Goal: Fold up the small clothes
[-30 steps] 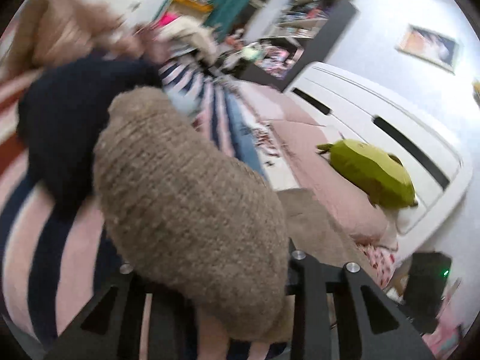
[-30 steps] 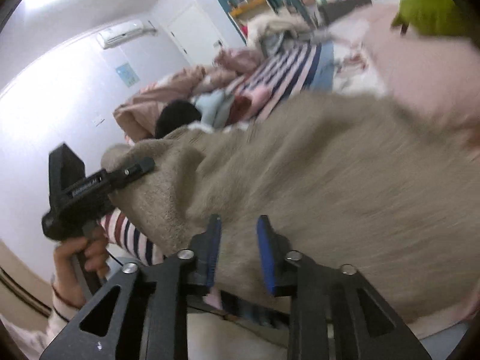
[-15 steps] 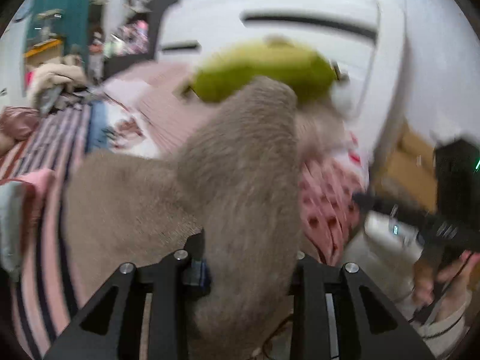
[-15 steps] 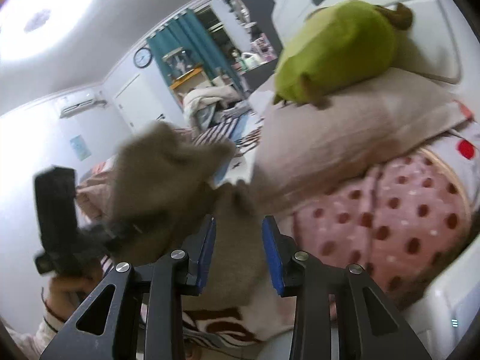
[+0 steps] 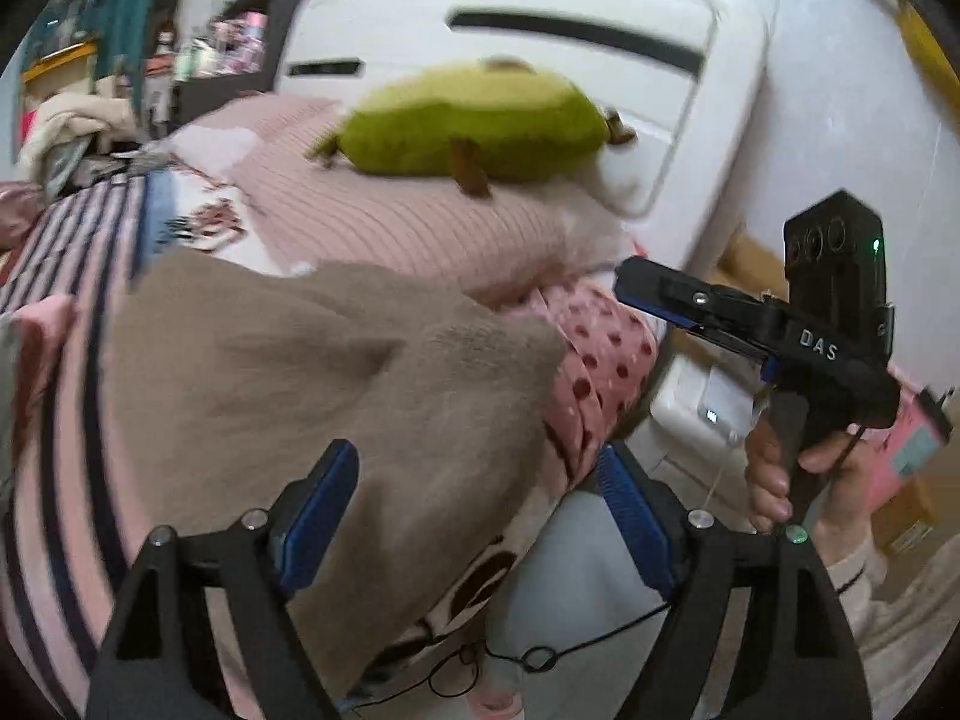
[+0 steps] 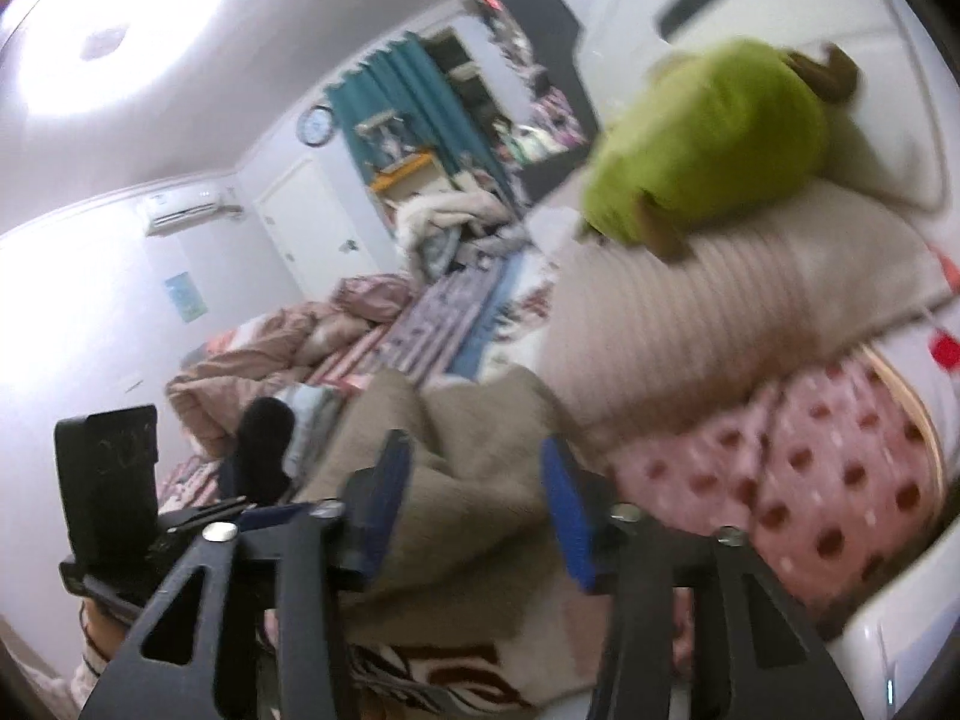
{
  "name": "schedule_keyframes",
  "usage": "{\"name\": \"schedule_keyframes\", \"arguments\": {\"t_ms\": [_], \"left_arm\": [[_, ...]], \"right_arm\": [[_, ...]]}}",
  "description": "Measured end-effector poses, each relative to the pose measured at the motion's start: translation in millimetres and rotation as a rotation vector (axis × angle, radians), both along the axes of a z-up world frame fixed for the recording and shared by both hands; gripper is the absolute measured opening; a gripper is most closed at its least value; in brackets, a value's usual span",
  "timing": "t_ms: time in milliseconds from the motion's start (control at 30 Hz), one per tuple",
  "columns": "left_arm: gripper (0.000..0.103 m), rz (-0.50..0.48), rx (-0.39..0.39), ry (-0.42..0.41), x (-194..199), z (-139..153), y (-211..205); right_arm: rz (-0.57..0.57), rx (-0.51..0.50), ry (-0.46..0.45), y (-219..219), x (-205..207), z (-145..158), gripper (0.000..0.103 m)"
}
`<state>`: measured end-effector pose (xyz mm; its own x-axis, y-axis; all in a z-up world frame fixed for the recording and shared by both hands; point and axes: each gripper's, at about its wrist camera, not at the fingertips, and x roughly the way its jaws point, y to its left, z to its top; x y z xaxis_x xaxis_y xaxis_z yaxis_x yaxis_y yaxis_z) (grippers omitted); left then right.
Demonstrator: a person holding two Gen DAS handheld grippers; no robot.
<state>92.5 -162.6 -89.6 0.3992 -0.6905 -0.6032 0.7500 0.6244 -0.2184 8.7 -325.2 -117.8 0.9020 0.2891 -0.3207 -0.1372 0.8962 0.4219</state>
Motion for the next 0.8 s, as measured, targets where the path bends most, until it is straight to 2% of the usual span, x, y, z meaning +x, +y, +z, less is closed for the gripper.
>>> {"name": "schedule_keyframes", "arguments": {"t_ms": [33,67,133,200,233,267,333,367,433,500,600,633,667,700,733,800], "left_arm": [[0.080,0.038,-0.007,-0.013,0,5,14],[0.082,0.065,-0.004,-0.022,0,8,23],[0.083,0.140,0.009,-0.048,4,10,46],[0.083,0.197,0.001,-0.039,9,7,66],[0.083,0.220,-0.008,-0.028,13,4,75],[0.086,0.248,-0.027,-0.009,18,1,87],[0.096,0.278,-0.060,0.025,26,-8,99],[0.102,0.294,-0.083,0.048,33,-14,107],[0.102,0.306,-0.124,0.120,51,-30,116],[0.102,0.300,-0.139,0.201,71,-46,118],[0.102,0.250,-0.192,0.320,102,-71,110],[0.102,0.228,-0.221,0.355,112,-78,107],[0.102,0.218,-0.238,0.373,117,-82,106],[0.102,0.215,-0.260,0.398,127,-86,103],[0.102,0.211,-0.274,0.418,134,-89,100],[0.089,0.182,-0.317,0.469,148,-96,94]], "right_arm": [[0.031,-0.008,-0.021,9,3,8,0.064],[0.054,-0.016,-0.027,16,7,11,0.067],[0.097,-0.052,-0.008,38,22,14,0.067],[0.111,-0.091,0.046,58,39,7,0.067],[0.109,-0.112,0.078,67,46,0,0.064],[0.094,-0.139,0.116,72,54,-8,0.053],[0.038,-0.199,0.188,75,60,-25,0.040],[0.023,-0.219,0.213,74,61,-32,0.039],[0.007,-0.243,0.276,64,61,-51,0.039],[0.010,-0.197,0.317,45,59,-66,0.040],[0.073,-0.113,0.364,26,66,-72,0.054],[0.095,-0.116,0.379,22,71,-71,0.066],[0.105,-0.139,0.399,18,78,-70,0.084],[0.118,-0.167,0.416,15,88,-68,0.092],[0.150,-0.178,0.425,12,97,-67,0.095],[0.254,-0.133,0.442,7,115,-64,0.095]]}}
